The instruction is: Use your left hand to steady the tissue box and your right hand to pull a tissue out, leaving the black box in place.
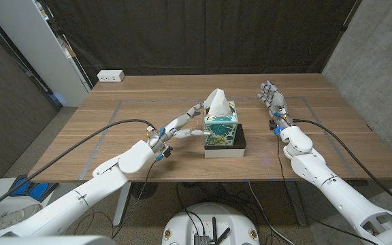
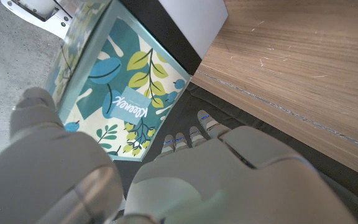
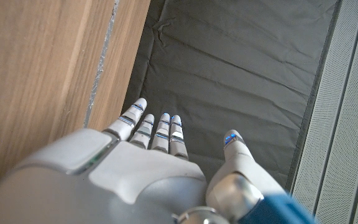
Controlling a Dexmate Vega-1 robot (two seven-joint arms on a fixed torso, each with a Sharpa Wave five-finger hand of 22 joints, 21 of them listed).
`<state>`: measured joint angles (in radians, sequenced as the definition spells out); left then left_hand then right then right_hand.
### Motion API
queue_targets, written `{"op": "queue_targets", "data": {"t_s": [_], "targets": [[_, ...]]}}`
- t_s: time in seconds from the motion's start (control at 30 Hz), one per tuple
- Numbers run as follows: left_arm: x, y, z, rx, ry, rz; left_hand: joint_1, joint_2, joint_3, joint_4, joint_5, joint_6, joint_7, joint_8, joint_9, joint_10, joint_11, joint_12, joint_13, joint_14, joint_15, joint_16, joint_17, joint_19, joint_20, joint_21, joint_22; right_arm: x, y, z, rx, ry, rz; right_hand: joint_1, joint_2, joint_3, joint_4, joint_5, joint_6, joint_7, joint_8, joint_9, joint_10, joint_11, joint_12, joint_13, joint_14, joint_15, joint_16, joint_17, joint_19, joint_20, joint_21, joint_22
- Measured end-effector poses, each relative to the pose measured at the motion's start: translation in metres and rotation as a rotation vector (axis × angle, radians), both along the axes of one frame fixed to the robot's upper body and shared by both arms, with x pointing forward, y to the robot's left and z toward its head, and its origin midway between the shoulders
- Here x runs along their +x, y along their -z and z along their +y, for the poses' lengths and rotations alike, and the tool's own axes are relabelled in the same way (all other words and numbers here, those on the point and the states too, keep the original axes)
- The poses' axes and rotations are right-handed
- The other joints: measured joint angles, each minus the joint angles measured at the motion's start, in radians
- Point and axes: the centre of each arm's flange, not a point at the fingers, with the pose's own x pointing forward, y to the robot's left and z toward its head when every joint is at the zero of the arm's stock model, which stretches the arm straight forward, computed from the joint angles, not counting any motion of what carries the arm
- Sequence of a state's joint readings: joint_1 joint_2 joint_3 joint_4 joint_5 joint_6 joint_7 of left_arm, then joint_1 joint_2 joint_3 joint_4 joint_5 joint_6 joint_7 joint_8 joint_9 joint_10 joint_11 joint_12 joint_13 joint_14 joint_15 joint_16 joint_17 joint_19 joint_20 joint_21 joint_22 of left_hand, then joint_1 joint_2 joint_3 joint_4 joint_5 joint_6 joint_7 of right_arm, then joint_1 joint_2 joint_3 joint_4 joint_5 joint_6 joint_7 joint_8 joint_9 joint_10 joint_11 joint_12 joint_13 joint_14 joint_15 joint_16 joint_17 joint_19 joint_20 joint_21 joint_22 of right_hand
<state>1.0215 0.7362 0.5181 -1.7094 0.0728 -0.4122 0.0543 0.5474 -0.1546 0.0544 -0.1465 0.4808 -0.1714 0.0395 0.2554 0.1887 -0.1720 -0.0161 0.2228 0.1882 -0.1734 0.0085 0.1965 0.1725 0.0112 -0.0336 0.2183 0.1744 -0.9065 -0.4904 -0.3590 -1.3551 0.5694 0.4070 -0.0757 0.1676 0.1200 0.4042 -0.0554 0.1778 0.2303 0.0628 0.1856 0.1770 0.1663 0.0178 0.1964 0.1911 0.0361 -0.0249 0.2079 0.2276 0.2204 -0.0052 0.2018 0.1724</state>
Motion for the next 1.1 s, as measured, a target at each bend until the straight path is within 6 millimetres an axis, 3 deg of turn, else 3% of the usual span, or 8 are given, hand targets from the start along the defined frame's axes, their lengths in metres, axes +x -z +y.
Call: {"op": "queue_targets", "data": {"t_s": [0.2, 0.27, 0.33, 0.4, 0.53, 0.7, 0.87, 1.1], "targets": [[0.005, -0.003, -0.007, 0.005, 0.023, 0.005, 0.020, 0.013, -0.011, 0.005, 0.004, 0.000, 0.000, 0.016, 0.000, 0.000, -0.007, 0.010, 0.000, 0.016, -0.023, 0.008, 0.000, 0.045, -0.002, 0.008, 0.000, -0.003, 0.001, -0.003, 0.000, 0.014, -0.005, 0.000, 0.000, -0.003, -0.003, 0.000, 0.000, 0.000, 0.000, 0.000, 0.000, 0.000, 0.000, 0.000, 0.000, 0.000, 0.000, 0.000, 0.000, 0.000, 0.000, 0.000], [0.006, -0.004, -0.009, 0.004, 0.034, 0.009, 0.045, 0.030, -0.020, 0.011, 0.002, 0.000, 0.000, 0.037, 0.000, 0.014, -0.029, 0.030, 0.000, 0.092, -0.036, 0.020, 0.000, 0.095, -0.002, 0.018, 0.000, -0.004, 0.001, -0.005, 0.000, 0.019, -0.007, 0.000, 0.000, -0.003, -0.003, 0.000, 0.000, 0.000, 0.000, 0.000, 0.000, 0.000, 0.000, 0.000, 0.000, 0.000, 0.000, 0.000, 0.000, 0.000, 0.000, 0.000], [0.008, -0.005, -0.012, 0.001, 0.040, 0.010, 0.081, 0.050, -0.026, 0.017, -0.023, 0.014, -0.002, 0.065, 0.000, 0.124, -0.040, 0.055, 0.000, 0.213, -0.042, 0.033, 0.000, 0.152, -0.003, 0.019, 0.000, -0.005, 0.001, -0.006, -0.002, 0.029, -0.009, -0.002, 0.002, -0.003, -0.003, 0.000, 0.000, 0.000, 0.000, 0.000, 0.000, 0.000, 0.000, 0.000, 0.000, 0.000, 0.000, 0.000, 0.000, 0.000, 0.000, 0.000], [0.009, -0.005, -0.014, 0.001, 0.045, 0.010, 0.119, 0.076, -0.025, 0.017, -0.056, 0.090, -0.001, 0.092, 0.000, 0.229, -0.046, 0.068, 0.000, 0.331, -0.045, 0.042, 0.000, 0.196, 0.003, 0.019, 0.000, -0.006, 0.001, -0.007, -0.003, 0.035, -0.010, -0.008, 0.008, -0.003, -0.003, 0.000, 0.000, 0.000, 0.000, 0.000, 0.000, 0.000, 0.000, 0.000, 0.000, 0.000, 0.000, 0.000, 0.000, 0.000, 0.000, 0.000], [0.011, -0.006, -0.018, -0.001, 0.053, 0.011, 0.184, 0.125, 0.009, 0.002, -0.144, 0.249, -0.016, 0.144, -0.001, 0.376, -0.058, 0.074, 0.005, 0.436, -0.049, 0.033, 0.000, 0.233, 0.041, 0.013, 0.005, -0.008, 0.002, -0.008, -0.005, 0.048, -0.012, -0.008, 0.008, -0.003, -0.003, 0.000, 0.000, 0.000, 0.000, 0.000, 0.000, 0.000, 0.000, 0.000, 0.000, 0.000, 0.000, 0.000, -0.004, 0.004, 0.000, 0.000], [0.012, -0.009, -0.022, -0.011, 0.062, 0.013, 0.259, 0.179, 0.064, -0.011, -0.238, 0.388, -0.023, 0.206, 0.013, 0.490, -0.068, 0.074, 0.014, 0.453, -0.047, 0.010, 0.000, 0.237, 0.073, 0.003, 0.009, -0.009, 0.002, -0.010, -0.006, 0.058, -0.015, -0.008, 0.008, -0.003, -0.003, 0.000, 0.000, 0.000, 0.000, 0.000, 0.000, 0.000, 0.000, 0.000, 0.000, 0.000, 0.000, 0.000, -0.004, 0.004, 0.000, 0.000], [0.013, -0.009, -0.024, -0.023, 0.064, 0.018, 0.290, 0.189, 0.100, -0.022, -0.257, 0.439, -0.034, 0.240, 0.025, 0.538, -0.073, 0.081, 0.025, 0.463, -0.048, 0.007, 0.000, 0.248, 0.084, 0.003, 0.010, -0.009, 0.002, -0.011, -0.008, 0.064, -0.016, -0.008, 0.008, -0.003, -0.003, 0.000, 0.000, 0.000, 0.000, 0.000, 0.000, 0.000, 0.000, 0.000, 0.000, 0.000, 0.000, 0.000, -0.004, 0.004, 0.000, 0.000], [0.014, -0.008, -0.023, -0.050, 0.056, 0.020, 0.293, 0.187, 0.110, -0.026, -0.264, 0.462, -0.032, 0.249, 0.033, 0.547, -0.071, 0.081, 0.033, 0.463, -0.048, 0.003, 0.002, 0.248, 0.084, 0.003, 0.010, -0.008, 0.000, -0.012, -0.011, 0.069, -0.015, -0.008, 0.008, -0.007, -0.007, 0.000, 0.000, 0.000, 0.000, 0.000, 0.004, 0.004, 0.000, 0.000, 0.004, 0.004, 0.000, 0.000, -0.004, 0.004, 0.000, 0.000]]}}
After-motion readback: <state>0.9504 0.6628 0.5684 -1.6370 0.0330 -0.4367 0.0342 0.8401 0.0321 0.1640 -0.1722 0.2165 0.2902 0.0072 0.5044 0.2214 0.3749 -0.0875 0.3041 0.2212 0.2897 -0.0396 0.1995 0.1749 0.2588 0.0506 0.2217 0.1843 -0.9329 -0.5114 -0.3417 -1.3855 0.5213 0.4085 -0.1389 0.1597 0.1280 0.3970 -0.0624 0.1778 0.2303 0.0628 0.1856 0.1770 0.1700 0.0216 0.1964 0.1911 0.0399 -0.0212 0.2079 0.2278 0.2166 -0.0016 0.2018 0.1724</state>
